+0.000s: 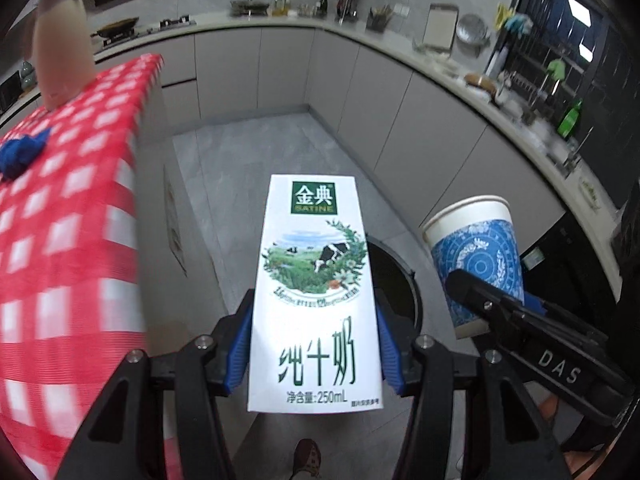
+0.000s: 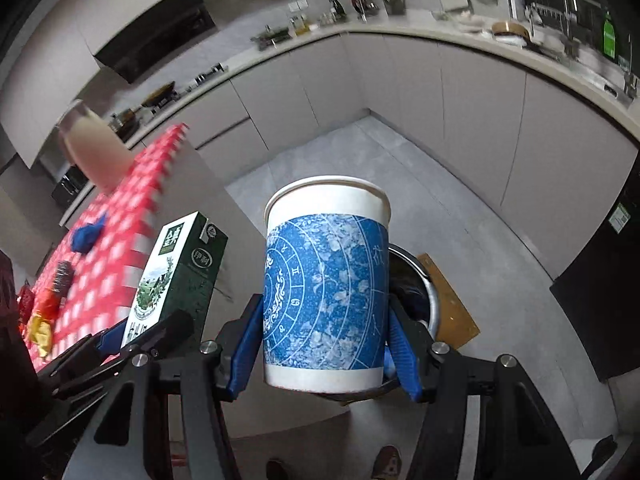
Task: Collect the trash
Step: 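Carry both items over the black bin and open both tools to drop them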
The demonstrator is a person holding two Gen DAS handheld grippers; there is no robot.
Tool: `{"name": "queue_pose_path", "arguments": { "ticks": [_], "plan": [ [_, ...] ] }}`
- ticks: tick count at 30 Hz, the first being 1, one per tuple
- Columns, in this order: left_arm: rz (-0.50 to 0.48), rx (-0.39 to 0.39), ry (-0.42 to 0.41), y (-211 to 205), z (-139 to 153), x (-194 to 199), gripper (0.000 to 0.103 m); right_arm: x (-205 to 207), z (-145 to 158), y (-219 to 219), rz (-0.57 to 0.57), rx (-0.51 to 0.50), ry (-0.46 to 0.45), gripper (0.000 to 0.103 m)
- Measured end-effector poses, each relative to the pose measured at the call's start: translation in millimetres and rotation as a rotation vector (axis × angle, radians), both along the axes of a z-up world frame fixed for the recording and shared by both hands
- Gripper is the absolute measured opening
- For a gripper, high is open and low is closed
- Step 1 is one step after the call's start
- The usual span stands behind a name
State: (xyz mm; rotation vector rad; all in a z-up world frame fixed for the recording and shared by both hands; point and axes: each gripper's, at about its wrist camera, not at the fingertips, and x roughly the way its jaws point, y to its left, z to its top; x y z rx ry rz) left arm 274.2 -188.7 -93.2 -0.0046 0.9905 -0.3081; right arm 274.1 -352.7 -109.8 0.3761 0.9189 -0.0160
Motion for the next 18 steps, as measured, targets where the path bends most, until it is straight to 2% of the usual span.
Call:
{"name": "queue_pose_path", "arguments": {
  "ticks": [8, 11, 14, 18],
  "plan": [
    [0.053, 0.07, 0.112, -23.5, -54.2, 25.8, 0.057, 36.0, -59.3, -27.8, 0.055, 0.027, 0.086, 0.063],
    [0.069, 0.08, 0.148, -25.9, -67.1, 32.3, 0.061, 46.8, -75.3, -32.5, 0.071, 0.026, 0.112, 0.066],
    [0.084, 0.102, 0.139, -28.8, -67.0, 37.7, 0.068, 58.8, -82.4, -34.8, 0.075, 0.018, 0.12, 0.067],
    [0.112, 0.081, 0.086, -22.6, -41.1, 32.1, 0.068, 60.7, -71.1, -39.7, 0.053, 0.025, 0.096, 0.068]
  ]
}}
